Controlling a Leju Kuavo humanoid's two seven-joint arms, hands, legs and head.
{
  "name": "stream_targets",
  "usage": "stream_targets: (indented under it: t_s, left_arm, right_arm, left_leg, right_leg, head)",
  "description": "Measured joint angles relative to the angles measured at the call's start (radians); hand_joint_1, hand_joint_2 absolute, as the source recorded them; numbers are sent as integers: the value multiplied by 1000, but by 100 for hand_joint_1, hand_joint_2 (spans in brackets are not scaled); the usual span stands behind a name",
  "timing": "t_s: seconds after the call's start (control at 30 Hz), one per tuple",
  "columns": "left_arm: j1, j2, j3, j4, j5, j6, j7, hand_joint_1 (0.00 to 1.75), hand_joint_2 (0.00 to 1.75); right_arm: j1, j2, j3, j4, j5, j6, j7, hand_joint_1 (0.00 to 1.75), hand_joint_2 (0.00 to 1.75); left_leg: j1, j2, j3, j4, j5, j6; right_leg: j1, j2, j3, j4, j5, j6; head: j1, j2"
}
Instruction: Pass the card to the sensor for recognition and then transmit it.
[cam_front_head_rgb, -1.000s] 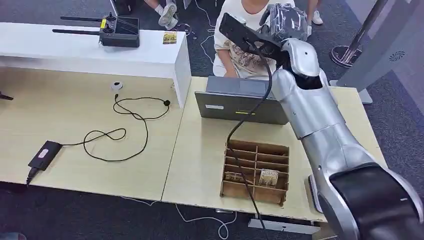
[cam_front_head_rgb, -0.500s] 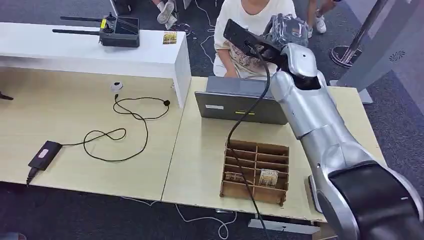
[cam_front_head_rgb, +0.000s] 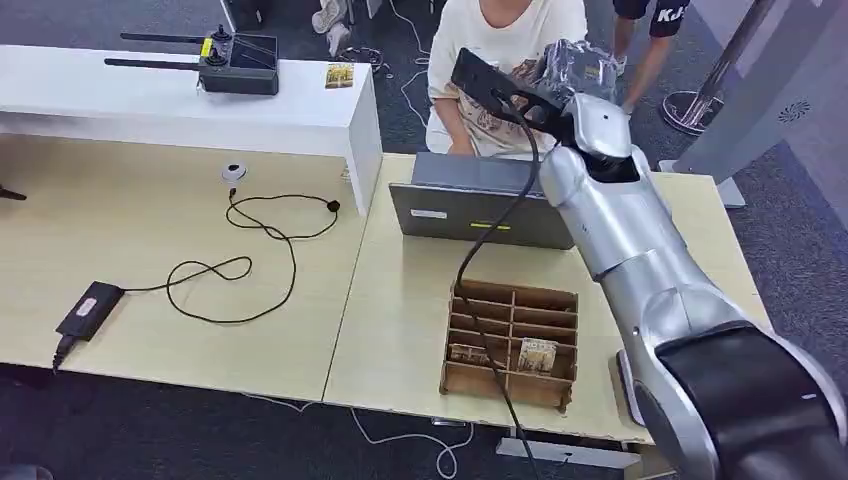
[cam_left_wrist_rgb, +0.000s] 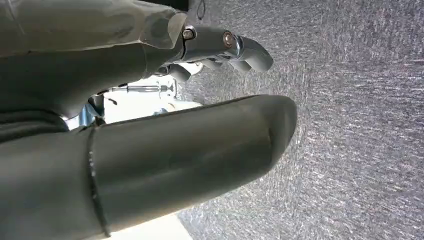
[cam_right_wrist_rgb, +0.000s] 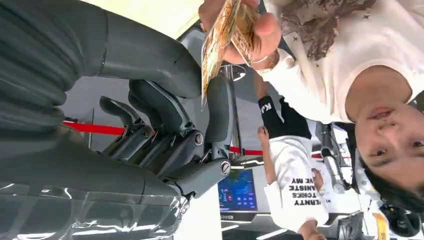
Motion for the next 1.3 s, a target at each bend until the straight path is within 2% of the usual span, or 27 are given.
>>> stream_targets:
  t_s: [0.73,0.77,0.8,1.03,1.1,1.3]
  left_arm:
    - [0,1,0,0,0,3,2,0,0]
    - [0,1,0,0,0,3,2,0,0]
    - [0,1,0,0,0,3,2,0,0]
    - [0,1,0,0,0,6,2,0,0]
    - [0,1,0,0,0,7,2,0,0]
    - [0,1,0,0,0,8,2,0,0]
  right_arm:
    - [0,-3,-1,8,14,-2,14,169,175]
    - [0,-3,-1,9,14,-2,14,129,175]
    - [0,-3,-1,9,14,-2,14,0,175]
    - [0,-5,-2,10,14,-24,12,0,175]
    - [0,-6,-8,8,3,-74,5,0,175]
    - [1,-14,-86,-5,-81,-312,-53,0,175]
  left_leg:
    - [0,0,0,0,0,0]
    - [0,0,0,0,0,0]
    - [0,0,0,0,0,0]
    - [0,0,0,0,0,0]
    - [0,0,0,0,0,0]
    - [0,0,0,0,0,0]
  right_leg:
    - [0,0,0,0,0,0]
    - [0,0,0,0,0,0]
    - [0,0,0,0,0,0]
    - [0,0,0,0,0,0]
    - [0,0,0,0,0,0]
    - [0,0,0,0,0,0]
  head:
    - [0,0]
    - [0,0]
    - [0,0]
    - [0,0]
    - [0,0]
    - [0,0]
